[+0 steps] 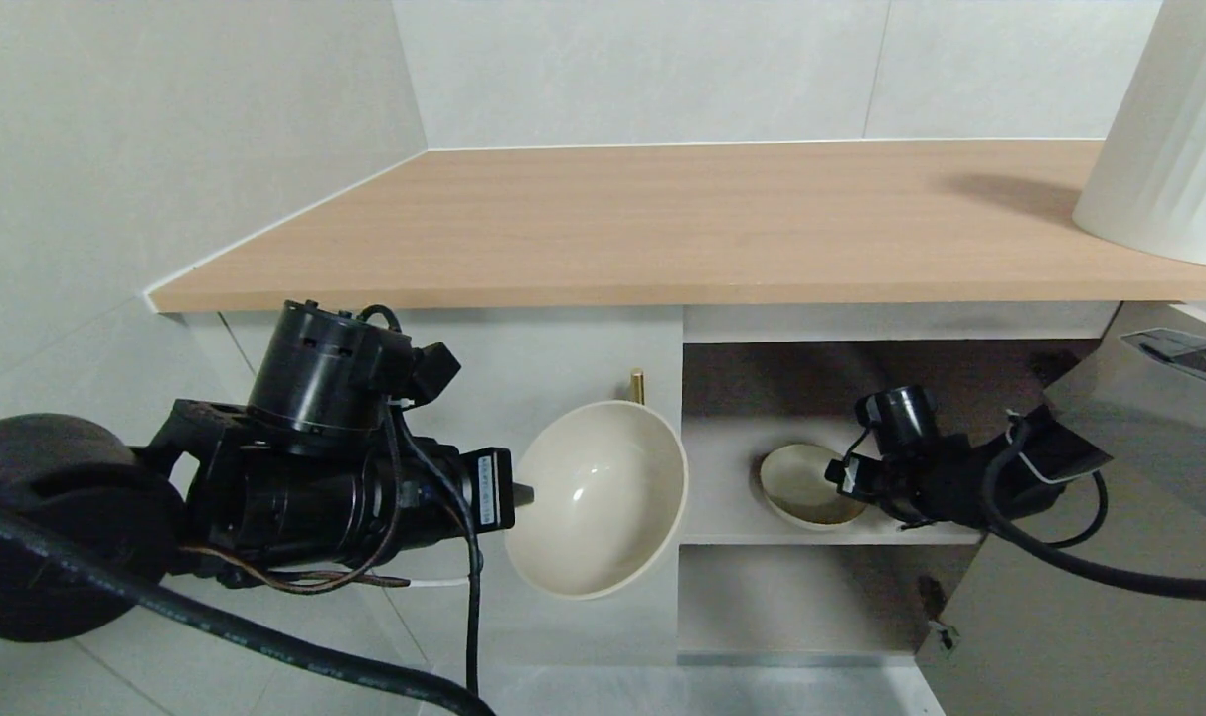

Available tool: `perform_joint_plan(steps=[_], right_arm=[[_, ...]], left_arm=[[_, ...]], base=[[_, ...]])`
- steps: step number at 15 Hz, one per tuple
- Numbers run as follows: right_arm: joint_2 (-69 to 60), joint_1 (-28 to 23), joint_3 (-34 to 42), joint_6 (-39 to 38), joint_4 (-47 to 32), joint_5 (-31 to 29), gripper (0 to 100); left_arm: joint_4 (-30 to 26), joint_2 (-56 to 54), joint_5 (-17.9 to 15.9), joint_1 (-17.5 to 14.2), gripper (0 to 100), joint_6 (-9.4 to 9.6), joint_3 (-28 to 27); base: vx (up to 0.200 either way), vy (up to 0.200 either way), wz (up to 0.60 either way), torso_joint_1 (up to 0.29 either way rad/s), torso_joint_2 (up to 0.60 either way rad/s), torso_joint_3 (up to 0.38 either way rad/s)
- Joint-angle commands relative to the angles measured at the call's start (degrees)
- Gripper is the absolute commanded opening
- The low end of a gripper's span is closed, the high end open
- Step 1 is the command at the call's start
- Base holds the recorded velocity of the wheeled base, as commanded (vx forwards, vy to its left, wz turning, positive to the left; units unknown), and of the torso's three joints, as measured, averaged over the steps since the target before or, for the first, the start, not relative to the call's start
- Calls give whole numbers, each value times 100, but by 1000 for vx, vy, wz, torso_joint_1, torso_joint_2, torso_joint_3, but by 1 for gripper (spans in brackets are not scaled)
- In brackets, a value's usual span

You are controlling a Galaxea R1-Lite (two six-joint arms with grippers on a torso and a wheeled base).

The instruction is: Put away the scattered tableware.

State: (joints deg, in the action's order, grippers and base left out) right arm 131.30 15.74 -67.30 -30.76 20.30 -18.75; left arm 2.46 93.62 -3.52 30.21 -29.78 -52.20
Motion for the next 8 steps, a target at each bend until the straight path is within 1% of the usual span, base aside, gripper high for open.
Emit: perform_joint_plan(steps=[1, 2, 3, 4, 5, 6, 7, 8], right_arm=[[-703, 263, 420, 43, -26, 214, 100], [-826, 333, 499, 52, -26, 302, 100], [-1204, 571, 736, 123, -114, 557, 100], [-1564, 905, 930, 281, -369, 750, 100], [-1740, 1124, 1000, 290, -509, 794, 100], [-1968, 1388, 1105, 298, -659, 794, 100], [-2179, 1590, 1246, 360, -694, 803, 100], [-2320, 1722, 1404, 500, -667, 803, 100]], left_arm=[[0, 314, 282, 249, 0, -1, 8], [0, 385, 352, 301, 0, 7, 17], [17, 604, 563, 477, 0, 95, 149], [26, 807, 792, 635, 0, 438, 316], [35, 903, 880, 697, 0, 561, 377], [44, 1026, 985, 741, 0, 579, 386], [44, 1132, 1020, 750, 0, 579, 386], [44, 1228, 1064, 750, 0, 579, 360]], base=[[0, 0, 0, 0, 0, 0], [0, 0, 0, 0, 0, 0], [0, 0, 0, 0, 0, 0], [0, 0, 0, 0, 0, 0], [0, 0, 0, 0, 0, 0], [0, 0, 0, 0, 0, 0], [0, 0, 0, 0, 0, 0], [0, 0, 0, 0, 0, 0]])
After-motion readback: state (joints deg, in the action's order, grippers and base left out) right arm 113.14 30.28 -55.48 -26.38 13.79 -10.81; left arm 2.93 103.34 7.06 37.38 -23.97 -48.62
